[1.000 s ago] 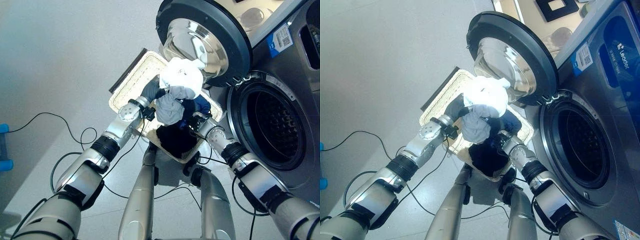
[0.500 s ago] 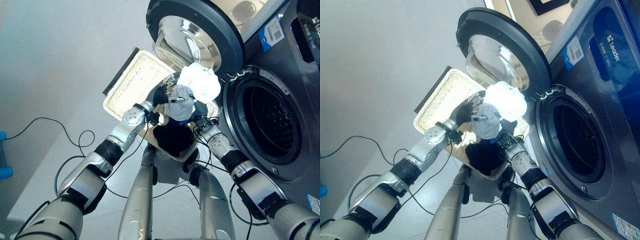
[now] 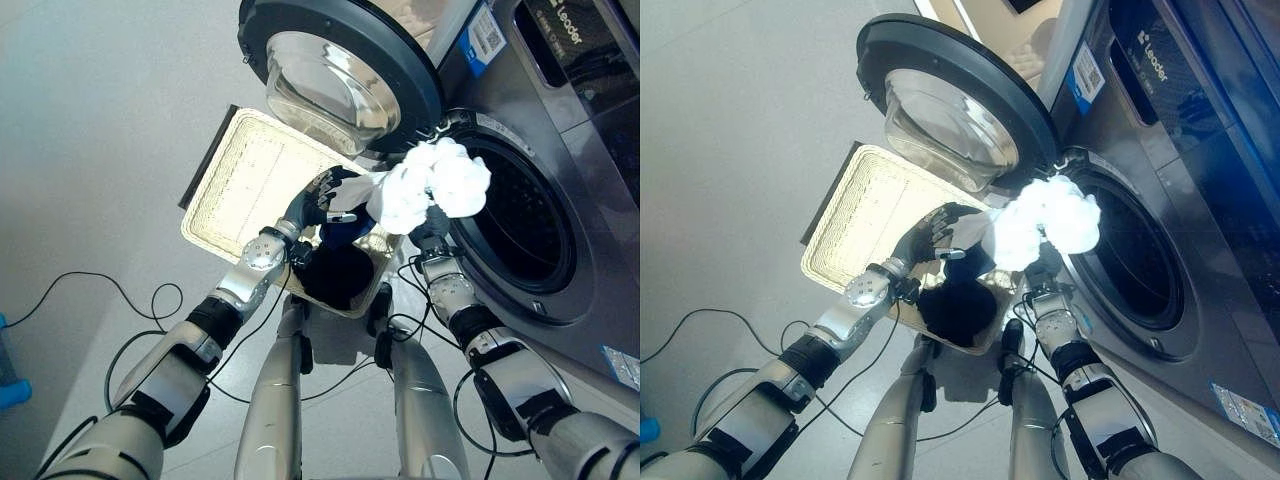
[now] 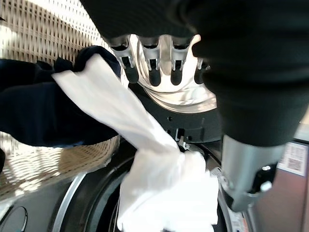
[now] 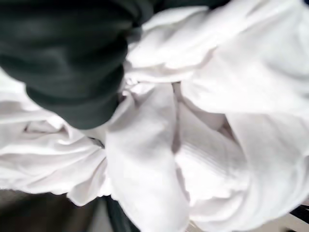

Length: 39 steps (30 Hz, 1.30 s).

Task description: Put the clothes into the washing machine.

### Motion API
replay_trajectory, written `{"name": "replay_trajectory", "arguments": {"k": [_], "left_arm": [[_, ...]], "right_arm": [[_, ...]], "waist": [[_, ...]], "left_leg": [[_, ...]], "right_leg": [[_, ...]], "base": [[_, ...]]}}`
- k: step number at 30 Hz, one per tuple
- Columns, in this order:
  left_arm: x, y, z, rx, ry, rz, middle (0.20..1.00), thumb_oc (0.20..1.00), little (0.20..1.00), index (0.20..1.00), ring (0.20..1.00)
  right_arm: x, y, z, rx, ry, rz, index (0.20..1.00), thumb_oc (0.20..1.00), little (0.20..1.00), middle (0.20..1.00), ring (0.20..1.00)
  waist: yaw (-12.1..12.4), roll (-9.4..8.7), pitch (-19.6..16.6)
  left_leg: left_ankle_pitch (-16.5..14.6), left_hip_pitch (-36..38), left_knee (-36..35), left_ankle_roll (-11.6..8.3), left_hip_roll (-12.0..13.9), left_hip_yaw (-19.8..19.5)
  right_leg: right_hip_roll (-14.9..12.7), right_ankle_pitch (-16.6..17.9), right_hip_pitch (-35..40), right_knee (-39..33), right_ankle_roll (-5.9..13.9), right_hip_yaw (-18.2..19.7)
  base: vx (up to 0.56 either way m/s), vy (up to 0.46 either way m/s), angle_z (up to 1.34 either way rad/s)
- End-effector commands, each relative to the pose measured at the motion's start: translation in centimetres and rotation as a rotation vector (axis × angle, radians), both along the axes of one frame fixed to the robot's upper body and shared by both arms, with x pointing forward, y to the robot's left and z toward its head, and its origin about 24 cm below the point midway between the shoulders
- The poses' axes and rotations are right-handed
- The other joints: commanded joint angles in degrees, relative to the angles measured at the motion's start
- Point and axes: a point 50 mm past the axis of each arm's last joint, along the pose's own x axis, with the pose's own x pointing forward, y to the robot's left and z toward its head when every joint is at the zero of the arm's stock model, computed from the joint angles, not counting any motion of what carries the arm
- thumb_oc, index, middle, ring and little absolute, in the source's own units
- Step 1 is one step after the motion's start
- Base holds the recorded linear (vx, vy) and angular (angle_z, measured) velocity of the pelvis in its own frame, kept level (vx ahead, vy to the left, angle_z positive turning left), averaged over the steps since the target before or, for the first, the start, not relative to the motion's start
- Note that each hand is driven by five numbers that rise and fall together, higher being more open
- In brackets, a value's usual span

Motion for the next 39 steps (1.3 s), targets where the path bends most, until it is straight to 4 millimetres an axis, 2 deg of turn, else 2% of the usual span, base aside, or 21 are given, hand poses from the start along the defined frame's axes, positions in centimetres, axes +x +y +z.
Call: {"name": "replay_trajectory", "arguments": {"k": [1, 2, 3, 6, 7, 10, 17, 24, 27, 31, 33, 35, 38, 39], "left_arm": [[-0.1, -0.7, 1.9, -0.131, -0.100, 0.008, 1.000, 1.000, 1.000, 1.000, 1.000], [-0.1, -0.7, 2.1, -0.131, -0.105, 0.008, 1.000, 1.000, 1.000, 1.000, 1.000], [0.0, -0.4, 1.8, -0.150, -0.096, 0.025, 1.000, 1.000, 1.000, 1.000, 1.000], [0.1, -0.1, 1.8, -0.162, -0.095, 0.038, 1.000, 1.000, 1.000, 1.000, 1.000], [0.1, 0.2, 1.7, -0.173, -0.097, 0.052, 1.000, 1.000, 1.000, 1.000, 1.000], [0.0, 0.6, 1.9, -0.198, -0.107, 0.064, 1.000, 1.000, 1.000, 1.000, 1.000], [-0.5, 0.6, 2.9, -0.246, -0.136, 0.037, 1.000, 1.000, 1.000, 1.000, 1.000], [-1.4, 0.4, 2.9, -0.273, -0.140, 0.015, 1.000, 1.000, 1.000, 1.000, 1.000], [-1.8, 0.6, 2.7, -0.261, -0.133, 0.002, 1.000, 1.000, 1.000, 1.000, 1.000], [-2.1, 1.2, 3.1, -0.257, -0.137, -0.017, 1.000, 1.000, 1.000, 1.000, 1.000], [-2.4, 1.2, 3.1, -0.247, -0.136, -0.038, 1.000, 1.000, 1.000, 1.000, 1.000], [-2.7, 1.3, 3.3, -0.243, -0.142, -0.047, 1.000, 1.000, 1.000, 1.000, 1.000], [-3.2, 1.7, 3.0, -0.248, -0.137, -0.056, 1.000, 1.000, 1.000, 1.000, 1.000], [-3.2, 1.7, 3.1, -0.247, -0.141, -0.056, 1.000, 1.000, 1.000, 1.000, 1.000]], "right_arm": [[0.3, -2.3, 2.1, 0.108, -0.119, -0.090, 0.200, 0.200, 0.200, 0.200, 0.200], [0.3, -2.3, 2.3, 0.109, -0.123, -0.089, 0.200, 0.200, 0.200, 0.200, 0.200], [0.1, -3.1, 1.3, 0.146, -0.083, -0.111, 0.200, 0.200, 0.200, 0.200, 0.200], [0.1, -4.1, 0.6, 0.216, -0.047, -0.143, 0.200, 0.200, 0.200, 0.200, 0.200], [-0.1, -5.2, -0.1, 0.311, -0.015, -0.186, 0.200, 0.200, 0.200, 0.200, 0.200], [-0.3, -6.5, -0.4, 0.384, 0.022, -0.228, 0.200, 0.200, 0.200, 0.200, 0.200], [0.0, -8.4, 0.9, 0.500, -0.020, -0.279, 0.200, 0.200, 0.200, 0.200, 0.200], [0.3, -10.3, 4.1, 0.515, -0.105, -0.358, 0.200, 0.200, 0.200, 0.200, 0.200], [0.2, -12.3, 6.9, 0.498, -0.163, -0.418, 0.200, 0.200, 0.200, 0.200, 0.200], [-0.3, -14.0, 9.0, 0.478, -0.216, -0.486, 0.200, 0.200, 0.200, 0.200, 0.200], [-0.7, -15.3, 10.8, 0.455, -0.256, -0.539, 0.200, 0.200, 0.200, 0.200, 0.200], [-1.1, -16.1, 12.9, 0.450, -0.316, -0.585, 0.200, 0.200, 0.200, 0.200, 0.200], [-2.0, -16.7, 15.1, 0.487, -0.399, -0.650, 0.200, 0.200, 0.200, 0.200, 0.200], [-2.0, -16.7, 15.2, 0.491, -0.402, -0.651, 0.200, 0.200, 0.200, 0.200, 0.200]], "waist": [[-1.7, 2.70, -1.4], [-1.7, 2.73, -1.4], [-1.9, 2.90, -1.4], [-1.8, 3.17, -1.4], [-1.8, 3.37, -1.4], [-1.7, 3.65, -1.4], [-1.0, 4.42, -1.4], [-0.1, 5.08, -1.4], [0.5, 5.23, -1.4], [1.0, 5.32, -1.4], [1.3, 5.36, -1.4], [1.5, 5.35, -1.4], [1.5, 5.28, -1.4], [1.5, 5.26, -1.4]], "left_leg": [[-5.5, -0.2, 2.6, -0.30, -4.5, 3.0], [-5.1, -0.7, 2.5, -0.26, -4.5, 3.0], [-5.5, -0.2, 2.5, -0.37, -4.5, 3.3], [-5.7, -0.3, 2.6, -0.37, -4.4, 3.6], [-5.8, -0.1, 2.7, -0.36, -4.4, 3.8], [-5.7, -0.4, 2.8, -0.42, -4.4, 3.9], [-5.7, -1.7, 3.4, -0.23, -4.7, 3.7], [-5.7, -3.4, 4.1, -0.18, -4.9, 3.0], [-6.3, -3.1, 4.2, -0.20, -5.1, 2.7], [-6.0, -3.6, 4.2, 0.03, -5.0, 2.4], [-6.6, -3.2, 4.4, 0.02, -5.0, 2.1], [-6.2, -3.5, 4.2, 0.09, -5.0, 2.1], [-6.8, -3.1, 4.5, 0.00, -4.9, 1.9], [-6.3, -3.6, 4.5, 0.08, -4.9, 1.9]], "right_leg": [[0.1, 4.9, 1.5, -5.4, 6.03, -4.7], [0.1, 5.3, 1.1, -5.6, 5.93, -4.7], [0.1, 4.9, 1.5, -5.4, 6.00, -4.6], [0.1, 4.8, 1.2, -5.2, 5.95, -4.7], [0.1, 4.6, 1.4, -5.1, 5.96, -4.8], [-0.1, 4.9, 1.3, -5.2, 5.97, -5.0], [-0.7, 5.5, -0.1, -4.7, 5.75, -5.6], [-1.5, 5.7, -1.7, -3.8, 5.69, -6.4], [-2.0, 5.3, -1.3, -3.4, 5.94, -6.9], [-2.3, 5.9, -1.9, -3.2, 5.83, -7.4], [-2.6, 5.5, -1.5, -2.9, 6.02, -7.7], [-2.7, 6.0, -1.7, -3.1, 5.82, -8.0], [-2.7, 5.4, -1.5, -2.6, 5.91, -7.9], [-2.7, 5.8, -1.8, -2.7, 5.74, -8.0]], "base": [[-0.01, 0.021, -0.04], [0.02, 0.043, -0.05], [-0.01, 0.036, -0.04], [0.02, 0.023, -0.05], [0.01, 0.002, -0.05], [-0.01, -0.009, -0.04], [0.01, -0.016, -0.01], [0.00, -0.029, -0.01], [0.00, -0.058, 0.01], [-0.01, -0.067, 0.04], [0.02, -0.069, 0.03], [0.01, -0.050, 0.06], [0.01, -0.045, 0.04], [0.03, -0.061, 0.03]]}}
